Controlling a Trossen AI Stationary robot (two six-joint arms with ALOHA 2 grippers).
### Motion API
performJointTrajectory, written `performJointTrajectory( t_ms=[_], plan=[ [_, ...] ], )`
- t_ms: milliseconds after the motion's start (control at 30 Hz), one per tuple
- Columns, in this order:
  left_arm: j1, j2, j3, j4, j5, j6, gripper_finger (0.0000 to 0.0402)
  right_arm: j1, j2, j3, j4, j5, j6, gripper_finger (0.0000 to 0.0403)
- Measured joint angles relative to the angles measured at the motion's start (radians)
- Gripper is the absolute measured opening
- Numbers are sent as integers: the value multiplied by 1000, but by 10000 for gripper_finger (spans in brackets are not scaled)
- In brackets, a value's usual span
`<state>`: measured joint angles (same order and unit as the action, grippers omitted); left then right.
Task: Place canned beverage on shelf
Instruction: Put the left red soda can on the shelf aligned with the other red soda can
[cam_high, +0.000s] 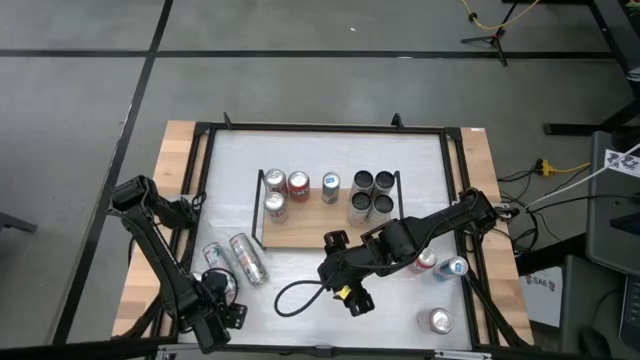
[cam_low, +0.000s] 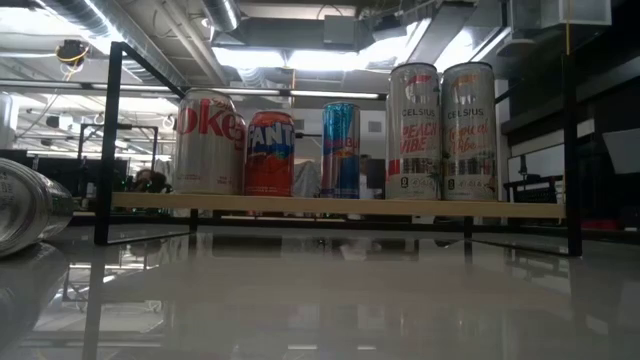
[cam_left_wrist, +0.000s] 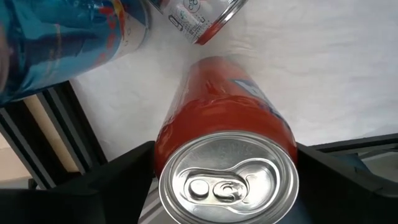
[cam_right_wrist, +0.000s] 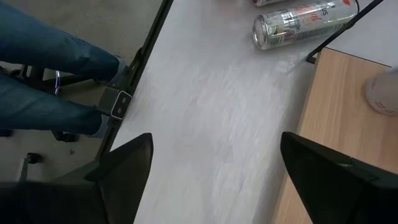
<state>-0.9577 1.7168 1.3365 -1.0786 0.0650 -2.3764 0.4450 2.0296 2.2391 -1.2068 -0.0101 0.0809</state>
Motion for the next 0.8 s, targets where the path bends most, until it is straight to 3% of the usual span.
performJointTrajectory(
  t_ms=[367, 800],
  plan=[
    [-1, 0, 0, 0, -34, 8, 302, 0, 0, 0, -15, 0, -7, 347],
    [2, 0, 1, 14, -61, 239, 296, 0, 0, 0, -111, 0, -7, 347]
  ],
)
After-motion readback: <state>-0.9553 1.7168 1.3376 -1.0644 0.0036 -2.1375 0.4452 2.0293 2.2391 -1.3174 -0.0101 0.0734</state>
